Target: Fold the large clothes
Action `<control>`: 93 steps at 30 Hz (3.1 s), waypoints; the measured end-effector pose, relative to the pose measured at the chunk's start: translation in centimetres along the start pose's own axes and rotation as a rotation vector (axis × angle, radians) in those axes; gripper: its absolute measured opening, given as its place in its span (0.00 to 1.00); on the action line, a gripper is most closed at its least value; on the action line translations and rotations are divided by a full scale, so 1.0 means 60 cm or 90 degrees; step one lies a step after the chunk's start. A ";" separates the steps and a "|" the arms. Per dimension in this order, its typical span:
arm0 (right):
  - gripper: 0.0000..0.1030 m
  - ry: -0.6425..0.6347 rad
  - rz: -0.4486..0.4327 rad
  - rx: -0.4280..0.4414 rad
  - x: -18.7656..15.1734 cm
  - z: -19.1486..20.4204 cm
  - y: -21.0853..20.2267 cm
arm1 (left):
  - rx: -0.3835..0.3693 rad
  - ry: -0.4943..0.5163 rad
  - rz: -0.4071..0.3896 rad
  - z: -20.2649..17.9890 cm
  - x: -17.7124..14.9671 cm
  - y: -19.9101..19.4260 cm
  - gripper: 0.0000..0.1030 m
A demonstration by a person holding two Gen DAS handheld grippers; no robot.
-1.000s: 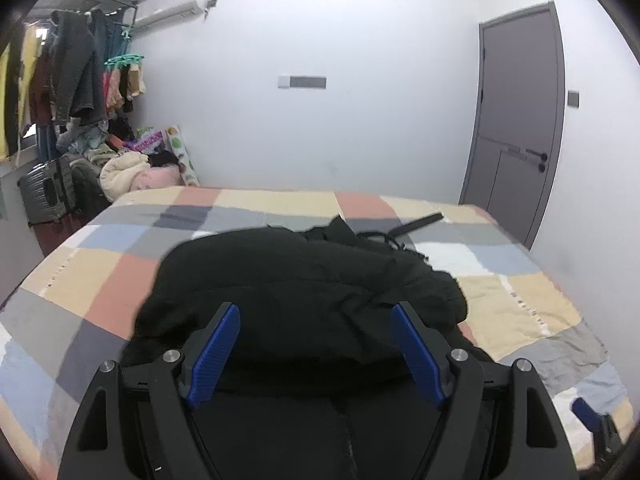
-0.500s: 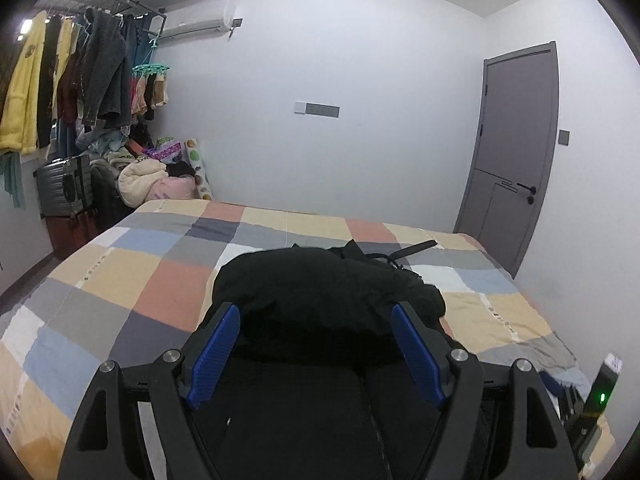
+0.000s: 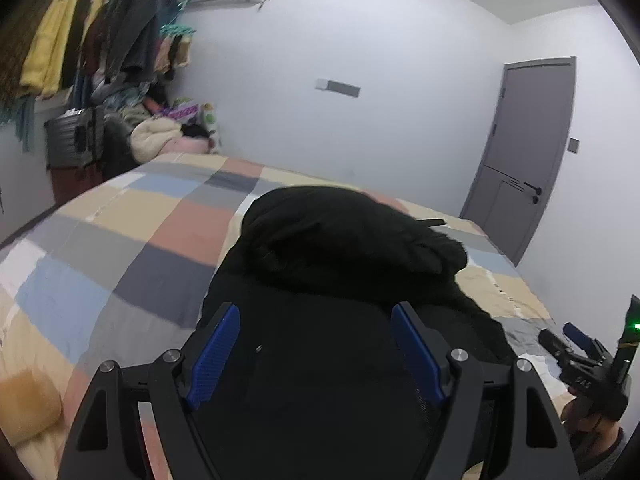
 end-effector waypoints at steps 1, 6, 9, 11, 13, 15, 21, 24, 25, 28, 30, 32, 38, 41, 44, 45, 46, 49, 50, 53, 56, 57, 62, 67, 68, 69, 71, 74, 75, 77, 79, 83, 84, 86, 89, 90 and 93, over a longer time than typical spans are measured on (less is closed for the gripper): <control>1.00 -0.002 0.005 0.000 -0.002 0.000 0.000 | -0.001 -0.005 0.002 0.008 -0.006 0.001 0.76; 1.00 0.025 0.045 0.001 -0.009 -0.015 0.012 | 0.005 -0.033 0.031 0.049 -0.037 0.021 0.76; 1.00 0.040 0.077 -0.017 -0.010 -0.036 0.023 | -0.006 -0.051 0.059 0.066 -0.055 0.037 0.76; 1.00 0.050 0.127 -0.021 -0.014 -0.060 0.043 | -0.016 -0.065 0.082 0.077 -0.065 0.049 0.76; 1.00 0.067 0.167 -0.026 -0.020 -0.084 0.058 | -0.024 -0.081 0.098 0.084 -0.074 0.058 0.76; 1.00 0.107 0.208 -0.019 -0.030 -0.113 0.074 | -0.033 -0.105 0.120 0.094 -0.084 0.071 0.76; 1.00 0.146 0.331 -0.027 -0.089 -0.179 0.134 | -0.032 -0.160 0.185 0.133 -0.123 0.100 0.76; 1.00 0.193 0.398 -0.036 -0.133 -0.208 0.160 | -0.032 -0.188 0.208 0.148 -0.136 0.111 0.76; 1.00 0.211 0.412 -0.024 -0.141 -0.213 0.166 | -0.033 -0.197 0.212 0.152 -0.138 0.114 0.76; 1.00 0.301 0.456 0.012 -0.175 -0.231 0.179 | -0.037 -0.225 0.234 0.162 -0.145 0.124 0.76; 1.00 0.355 0.474 0.035 -0.194 -0.239 0.183 | -0.046 -0.243 0.250 0.167 -0.153 0.131 0.76; 1.00 0.418 0.498 0.077 -0.215 -0.240 0.186 | -0.055 -0.273 0.272 0.175 -0.163 0.140 0.76; 1.00 0.457 0.513 0.161 -0.223 -0.210 0.181 | -0.073 -0.327 0.283 0.190 -0.177 0.148 0.76; 1.00 0.462 0.469 0.230 -0.195 -0.190 0.169 | -0.071 -0.348 0.285 0.200 -0.185 0.152 0.76; 1.00 0.459 0.414 0.301 -0.165 -0.174 0.152 | -0.072 -0.378 0.279 0.214 -0.184 0.149 0.76; 1.00 0.461 0.397 0.321 -0.150 -0.170 0.151 | -0.072 -0.386 0.276 0.220 -0.184 0.149 0.76; 1.00 0.463 0.379 0.340 -0.141 -0.168 0.146 | -0.068 -0.392 0.274 0.227 -0.184 0.149 0.76; 1.00 0.481 0.313 0.405 -0.114 -0.165 0.125 | -0.046 -0.415 0.268 0.251 -0.185 0.149 0.76; 1.00 0.489 0.293 0.424 -0.106 -0.165 0.118 | -0.021 -0.414 0.269 0.260 -0.186 0.150 0.76; 1.00 0.495 0.274 0.436 -0.097 -0.174 0.117 | 0.025 -0.408 0.279 0.278 -0.190 0.157 0.76; 1.00 0.493 0.292 0.415 -0.102 -0.171 0.127 | 0.000 -0.410 0.312 0.273 -0.203 0.177 0.76; 1.00 0.496 0.302 0.402 -0.108 -0.176 0.132 | 0.000 -0.401 0.328 0.267 -0.208 0.184 0.76; 1.00 0.519 0.374 0.303 -0.158 -0.214 0.151 | 0.035 -0.297 0.380 0.228 -0.224 0.211 0.79; 0.99 0.525 0.500 0.173 -0.228 -0.241 0.175 | -0.054 -0.350 0.367 0.221 -0.218 0.211 0.79; 0.99 0.533 0.514 0.174 -0.236 -0.241 0.178 | -0.101 -0.363 0.355 0.212 -0.210 0.206 0.79; 0.98 0.534 0.514 0.176 -0.237 -0.242 0.177 | -0.137 -0.369 0.343 0.204 -0.202 0.200 0.79; 0.95 0.523 0.493 0.190 -0.224 -0.241 0.173 | -0.201 -0.383 0.313 0.188 -0.186 0.183 0.79; 0.79 0.512 0.432 0.241 -0.192 -0.234 0.159 | -0.303 -0.379 0.261 0.159 -0.160 0.153 0.82; 0.74 0.509 0.408 0.260 -0.181 -0.232 0.155 | -0.310 -0.370 0.250 0.151 -0.154 0.147 0.82; 0.73 0.510 0.373 0.298 -0.163 -0.226 0.147 | -0.301 -0.376 0.255 0.154 -0.158 0.152 0.82; 0.73 0.499 0.349 0.328 -0.150 -0.216 0.142 | -0.276 -0.399 0.281 0.166 -0.174 0.167 0.82; 0.74 0.480 0.369 0.321 -0.151 -0.198 0.153 | -0.234 -0.424 0.321 0.182 -0.196 0.187 0.82; 0.74 0.479 0.382 0.313 -0.153 -0.192 0.160 | -0.224 -0.422 0.326 0.185 -0.199 0.188 0.82; 0.74 0.480 0.423 0.279 -0.173 -0.196 0.168 | -0.190 -0.410 0.338 0.187 -0.204 0.193 0.81; 0.74 0.495 0.498 0.213 -0.212 -0.203 0.183 | -0.137 -0.392 0.358 0.190 -0.220 0.203 0.80; 0.74 0.496 0.504 0.209 -0.215 -0.204 0.186 | -0.120 -0.389 0.365 0.204 -0.222 0.202 0.80; 0.74 0.477 0.506 0.213 -0.211 -0.197 0.186 | -0.107 -0.384 0.375 0.207 -0.240 0.211 0.80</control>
Point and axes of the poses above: each gripper's, at about its wrist camera, not at the fingertips, and y roughly the way its jaws point, z to its left, x to its top, the point moved 4 cm from there along y, roughly the way its jaws point, and after that the axes turned 2 degrees about -z, right-handed, at the moved point
